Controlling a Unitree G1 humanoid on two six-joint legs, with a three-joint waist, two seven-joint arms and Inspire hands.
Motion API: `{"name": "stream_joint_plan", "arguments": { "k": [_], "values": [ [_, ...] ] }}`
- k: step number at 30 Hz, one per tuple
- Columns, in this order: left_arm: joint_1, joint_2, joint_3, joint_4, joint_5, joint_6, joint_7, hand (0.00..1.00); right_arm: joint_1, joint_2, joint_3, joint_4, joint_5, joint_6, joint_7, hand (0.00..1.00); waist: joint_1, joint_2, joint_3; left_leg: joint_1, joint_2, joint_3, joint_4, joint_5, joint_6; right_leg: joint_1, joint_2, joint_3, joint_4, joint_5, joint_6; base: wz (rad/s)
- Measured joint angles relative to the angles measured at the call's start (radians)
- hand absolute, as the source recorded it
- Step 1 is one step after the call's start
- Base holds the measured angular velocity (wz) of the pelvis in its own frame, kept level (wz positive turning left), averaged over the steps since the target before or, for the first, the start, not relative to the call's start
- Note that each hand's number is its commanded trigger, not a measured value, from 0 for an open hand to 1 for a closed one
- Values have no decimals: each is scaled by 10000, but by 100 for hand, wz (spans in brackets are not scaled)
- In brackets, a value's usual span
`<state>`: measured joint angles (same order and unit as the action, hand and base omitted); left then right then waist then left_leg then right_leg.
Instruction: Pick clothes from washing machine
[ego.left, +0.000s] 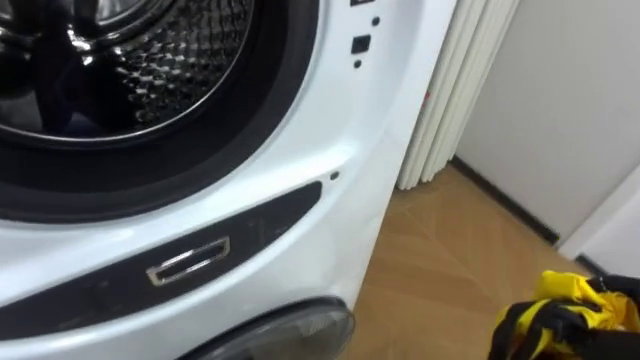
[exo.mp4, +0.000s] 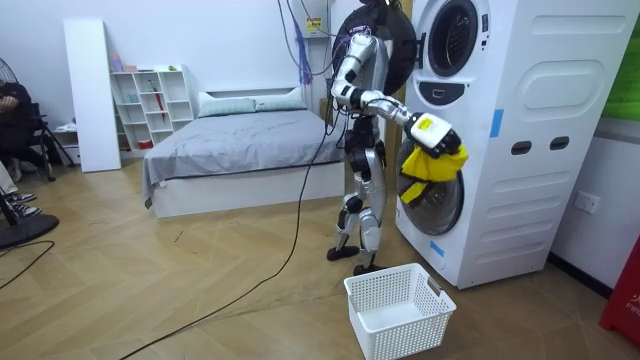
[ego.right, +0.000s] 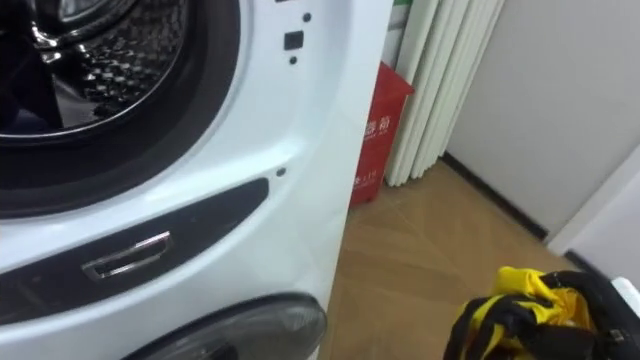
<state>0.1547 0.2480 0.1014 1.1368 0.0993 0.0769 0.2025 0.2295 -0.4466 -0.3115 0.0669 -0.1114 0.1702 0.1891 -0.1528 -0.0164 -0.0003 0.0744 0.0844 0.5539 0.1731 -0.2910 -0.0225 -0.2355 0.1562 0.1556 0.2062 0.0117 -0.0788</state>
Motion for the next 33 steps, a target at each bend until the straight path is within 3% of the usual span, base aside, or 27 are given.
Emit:
{"name": "stream_joint_plan", "arguments": {
  "k": [3, 5, 10, 11, 13, 17, 22, 24, 26, 29, 33],
  "values": [
    [-168, -8, -71, 7, -14, -20, 0, 0, -695, 6, 81, 1070, -40, -111, -194, 100, -22, 263, 59, -271, -49, 124, -14, 17, 40, -326, -7, 84, 37, 40, 36, -12],
    [-332, 3, -468, 4, -302, -81, 2, 0, -1179, 45, 174, 1982, -129, -391, -662, 100, -86, 559, 31, -572, -73, 119, 41, -7, 83, -649, -37, 89, 112, 33, 52, -3],
    [-739, 7, -947, -13, -308, -134, -146, 0, -1833, 182, 566, 3184, -508, -524, -1331, 100, -72, 935, 39, -1225, -136, 99, 242, 21, 158, -1343, -75, 203, 334, 21, 81, -7],
    [-797, -2, -1237, -42, -328, -129, -174, 0, -1953, 187, 760, 3465, -515, -712, -1505, 100, -111, 1035, 67, -1312, -125, 69, 315, 21, 159, -1386, -94, 185, 321, 19, 84, 4],
    [-903, -38, -1703, -53, -325, -135, -192, 0, -2240, 211, 1031, 4193, -563, -989, -1745, 100, -127, 1189, 46, -1391, -126, 47, 312, 24, 162, -1488, -109, 151, 329, 19, 84, 6],
    [-980, -55, -2157, -209, -754, -171, -213, 0, -2593, 244, 1363, 5154, -532, -1146, -2275, 100, -74, 1513, 41, -1876, -275, -97, 305, 164, 273, -2068, -268, 66, 579, -17, 106, 11],
    [-993, -70, -2251, -267, -999, -175, -375, 0, -2925, 244, 1358, 5595, -311, -1387, -3118, 100, -52, 1786, 41, -2227, -494, -421, 245, 309, 384, -2554, -432, 42, 911, -88, 157, 9],
    [-994, -72, -2253, -254, -1057, -193, -405, 0, -2996, 244, 1354, 5767, -160, -1711, -3500, 100, -53, 1860, 64, -2299, -519, -452, 255, 329, 401, -2586, -462, 38, 908, -98, 170, 7],
    [-998, -72, -2285, -259, -1342, -244, -403, 0, -3140, 235, 1339, 6391, 76, -2133, -4065, 100, -74, 1996, 9, -2471, -552, -486, 285, 335, 413, -2739, -496, 48, 918, -167, 284, 13],
    [-1021, -75, -2462, -276, -1696, -285, -404, 0, -3133, 235, 1445, 6793, 240, -2141, -4592, 100, -17, 2225, -1, -2707, -612, -495, 285, 356, 451, -3008, -537, 66, 1143, -176, 327, 3],
    [-1059, -69, -2462, -325, -1757, -337, -399, 0, -3122, 222, 1597, 7097, 313, -2142, -4929, 100, -29, 2444, 18, -2832, -743, -489, 270, 353, 457, -3402, -631, 62, 1705, -379, 224, 1]
  ]
}}
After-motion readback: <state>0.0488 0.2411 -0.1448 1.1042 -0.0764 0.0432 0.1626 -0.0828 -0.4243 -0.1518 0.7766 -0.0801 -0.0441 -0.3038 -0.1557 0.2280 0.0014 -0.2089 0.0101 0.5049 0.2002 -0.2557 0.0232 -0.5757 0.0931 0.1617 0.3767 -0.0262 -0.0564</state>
